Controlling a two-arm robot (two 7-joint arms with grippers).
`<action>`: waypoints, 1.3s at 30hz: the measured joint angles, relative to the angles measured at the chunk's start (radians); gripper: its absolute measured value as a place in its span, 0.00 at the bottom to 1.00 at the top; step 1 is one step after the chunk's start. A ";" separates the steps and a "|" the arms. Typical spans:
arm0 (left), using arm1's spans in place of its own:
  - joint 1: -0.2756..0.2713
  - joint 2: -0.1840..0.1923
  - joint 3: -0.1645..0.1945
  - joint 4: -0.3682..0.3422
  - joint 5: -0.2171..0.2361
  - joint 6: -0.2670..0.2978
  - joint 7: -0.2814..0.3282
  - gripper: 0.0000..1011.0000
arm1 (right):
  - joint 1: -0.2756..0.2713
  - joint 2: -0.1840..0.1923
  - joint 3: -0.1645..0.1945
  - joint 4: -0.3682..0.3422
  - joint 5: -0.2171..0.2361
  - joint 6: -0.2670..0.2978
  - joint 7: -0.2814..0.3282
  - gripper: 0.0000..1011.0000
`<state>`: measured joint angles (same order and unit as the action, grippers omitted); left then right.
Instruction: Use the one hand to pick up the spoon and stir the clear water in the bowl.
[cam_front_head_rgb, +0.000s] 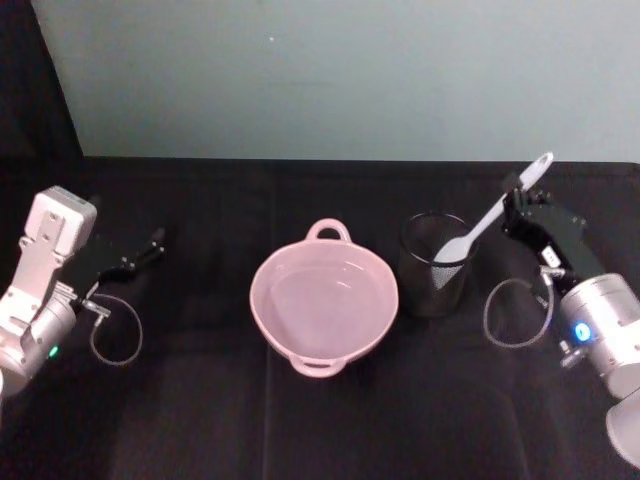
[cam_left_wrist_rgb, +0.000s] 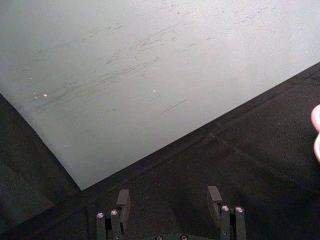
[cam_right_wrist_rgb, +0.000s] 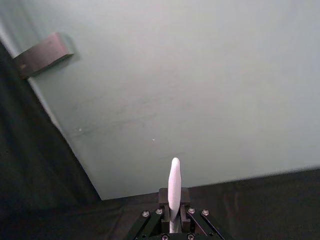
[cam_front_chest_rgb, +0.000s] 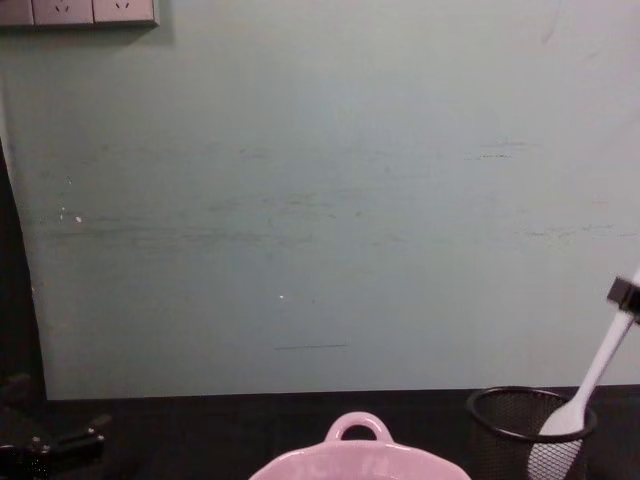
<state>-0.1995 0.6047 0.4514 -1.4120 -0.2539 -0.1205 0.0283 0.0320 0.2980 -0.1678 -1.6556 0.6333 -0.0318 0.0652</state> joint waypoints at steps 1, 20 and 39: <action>0.000 0.000 0.000 0.000 0.000 0.000 0.000 1.00 | -0.007 0.022 0.001 -0.028 -0.025 0.008 0.005 0.11; 0.000 0.000 0.000 0.000 0.000 0.000 0.000 1.00 | 0.025 0.254 0.061 -0.297 -0.066 0.283 0.138 0.11; 0.000 0.000 0.000 0.000 0.000 0.000 0.000 1.00 | 0.233 0.217 -0.115 -0.282 -0.098 0.397 0.190 0.11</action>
<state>-0.1995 0.6047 0.4514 -1.4120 -0.2539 -0.1205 0.0283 0.2646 0.5149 -0.2832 -1.9380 0.5356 0.3657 0.2547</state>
